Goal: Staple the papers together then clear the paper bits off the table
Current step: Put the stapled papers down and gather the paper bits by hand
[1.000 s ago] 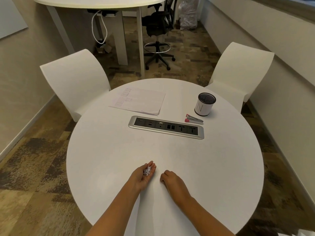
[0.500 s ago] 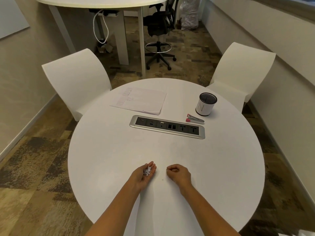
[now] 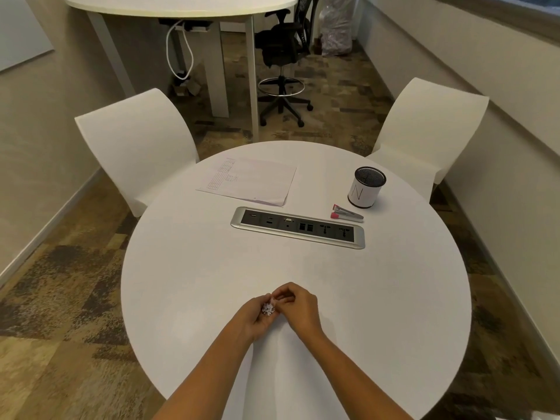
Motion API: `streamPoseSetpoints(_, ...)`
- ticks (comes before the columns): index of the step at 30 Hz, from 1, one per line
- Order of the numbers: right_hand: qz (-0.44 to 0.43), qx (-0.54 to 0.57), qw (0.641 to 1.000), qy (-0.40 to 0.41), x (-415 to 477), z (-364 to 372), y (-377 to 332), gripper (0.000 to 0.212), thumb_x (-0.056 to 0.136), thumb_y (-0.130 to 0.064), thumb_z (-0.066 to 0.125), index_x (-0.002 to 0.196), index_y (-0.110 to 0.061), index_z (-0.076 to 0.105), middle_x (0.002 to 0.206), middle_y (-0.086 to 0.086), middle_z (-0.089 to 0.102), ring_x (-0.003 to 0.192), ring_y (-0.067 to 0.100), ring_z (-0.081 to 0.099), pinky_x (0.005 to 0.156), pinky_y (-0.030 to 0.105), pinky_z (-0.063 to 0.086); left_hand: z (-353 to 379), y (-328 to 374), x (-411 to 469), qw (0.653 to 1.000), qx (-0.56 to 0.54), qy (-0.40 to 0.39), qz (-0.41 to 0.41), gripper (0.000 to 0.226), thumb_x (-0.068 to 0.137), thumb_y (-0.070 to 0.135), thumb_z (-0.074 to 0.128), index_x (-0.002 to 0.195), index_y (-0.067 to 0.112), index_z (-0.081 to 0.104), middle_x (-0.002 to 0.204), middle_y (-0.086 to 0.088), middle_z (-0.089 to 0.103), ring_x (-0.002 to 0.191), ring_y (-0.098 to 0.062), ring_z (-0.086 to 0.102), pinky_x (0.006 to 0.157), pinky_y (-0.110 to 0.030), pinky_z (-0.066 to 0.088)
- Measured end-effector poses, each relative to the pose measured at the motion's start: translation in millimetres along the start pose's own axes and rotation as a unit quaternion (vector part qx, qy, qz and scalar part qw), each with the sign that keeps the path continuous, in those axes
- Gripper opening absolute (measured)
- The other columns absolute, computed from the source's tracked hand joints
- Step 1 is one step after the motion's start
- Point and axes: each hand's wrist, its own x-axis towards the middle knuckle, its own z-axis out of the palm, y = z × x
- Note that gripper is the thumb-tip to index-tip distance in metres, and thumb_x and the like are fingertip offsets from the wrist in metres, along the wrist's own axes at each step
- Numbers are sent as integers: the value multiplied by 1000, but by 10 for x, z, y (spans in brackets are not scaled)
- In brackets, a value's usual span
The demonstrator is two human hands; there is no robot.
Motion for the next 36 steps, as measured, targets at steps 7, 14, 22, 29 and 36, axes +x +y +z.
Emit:
streamPoseSetpoints(7, 9, -146, 985, 91, -33, -279, 302, 17, 91, -6, 55, 101, -9, 69, 103, 5, 68, 94, 15, 62, 80, 14, 44, -13, 50, 35, 1000, -19, 20, 7, 25, 97, 2, 38, 107, -14, 55, 90, -19, 61, 83, -27, 59, 88, -38, 52)
streamPoseSetpoints(14, -91, -290, 952, 33, -223, -248, 542, 25, 98, -18, 43, 107, -8, 64, 107, 3, 61, 99, 15, 57, 82, 20, 46, -4, 77, 56, 999, -15, 29, 16, 31, 98, 3, 37, 122, -12, 49, 89, -18, 60, 82, -26, 58, 77, -37, 55)
streamPoseSetpoints(22, -147, -302, 942, 3, -294, -145, 558, 24, 95, -23, 48, 111, -9, 61, 113, 1, 58, 99, 11, 54, 75, 14, 39, -5, 62, 80, 999, -10, 26, 21, 31, 98, 2, 38, 122, -12, 51, 85, -20, 64, 82, -27, 59, 83, -36, 54)
streamPoseSetpoints(29, -152, -302, 941, 6, -236, -124, 493, 9, 90, -12, 55, 90, -8, 64, 95, 4, 62, 91, 15, 54, 72, 25, 46, 12, 47, 100, 1000, -21, 15, 17, 28, 98, 3, 37, 116, -12, 52, 71, -19, 70, 83, -26, 59, 52, -34, 57)
streamPoseSetpoints(36, -195, -428, 882, -17, -219, -83, 428, 24, 57, -20, 87, 62, -21, 64, 61, -6, 61, 56, 7, 57, 48, 16, 46, -17, 40, 91, 999, -11, 23, 21, 27, 98, 3, 38, 113, -11, 54, 90, -18, 62, 84, -27, 59, 76, -35, 56)
